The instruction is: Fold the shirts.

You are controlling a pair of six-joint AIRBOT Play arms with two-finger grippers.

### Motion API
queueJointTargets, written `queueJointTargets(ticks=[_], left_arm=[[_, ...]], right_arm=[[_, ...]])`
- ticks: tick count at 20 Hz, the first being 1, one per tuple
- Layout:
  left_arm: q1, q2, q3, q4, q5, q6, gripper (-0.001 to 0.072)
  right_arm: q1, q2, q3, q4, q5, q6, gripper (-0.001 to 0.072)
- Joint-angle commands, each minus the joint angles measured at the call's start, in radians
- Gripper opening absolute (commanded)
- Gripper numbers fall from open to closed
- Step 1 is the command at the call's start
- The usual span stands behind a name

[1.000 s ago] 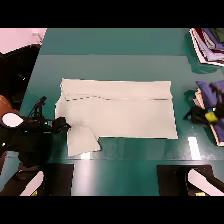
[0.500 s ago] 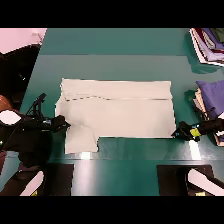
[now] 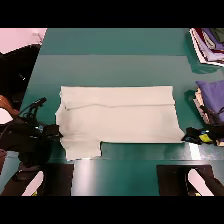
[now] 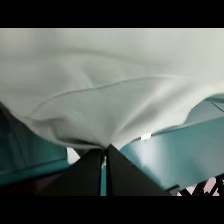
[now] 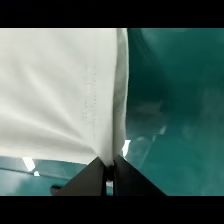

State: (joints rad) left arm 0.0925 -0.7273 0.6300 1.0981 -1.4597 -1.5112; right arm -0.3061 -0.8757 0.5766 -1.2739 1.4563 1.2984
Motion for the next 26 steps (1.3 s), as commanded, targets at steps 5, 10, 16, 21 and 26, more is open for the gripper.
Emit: queueJointTargets(ticks=[5, 10, 16, 21, 26], left_arm=[[0.0, -0.086, 0.202, 0.02, 0.101, 0.021, 0.0032], [0.0, -0.409, 0.326, -0.007, 0.303, 0.108, 0.0033], [0.001, -0.674, 0.506, -0.006, 0.418, 0.124, 0.0034], [0.001, -0.678, 0.513, -0.007, 0.433, 0.116, 0.0635], [0.0, -0.672, 0.552, -0.012, 0.315, 0.106, 0.0252]], right_arm=[[0.118, -0.042, 0.247, -0.081, 0.023, 0.021, 0.0015], [0.292, -0.368, 0.505, -0.079, -0.111, 0.075, 0.0016], [0.328, -0.641, 0.769, -0.019, -0.127, 0.074, 0.0017], [0.26, -0.739, 0.87, 0.189, -0.148, 0.06, 0.0415], [0.131, -0.696, 0.773, 0.233, -0.066, -0.011, 0.042]])
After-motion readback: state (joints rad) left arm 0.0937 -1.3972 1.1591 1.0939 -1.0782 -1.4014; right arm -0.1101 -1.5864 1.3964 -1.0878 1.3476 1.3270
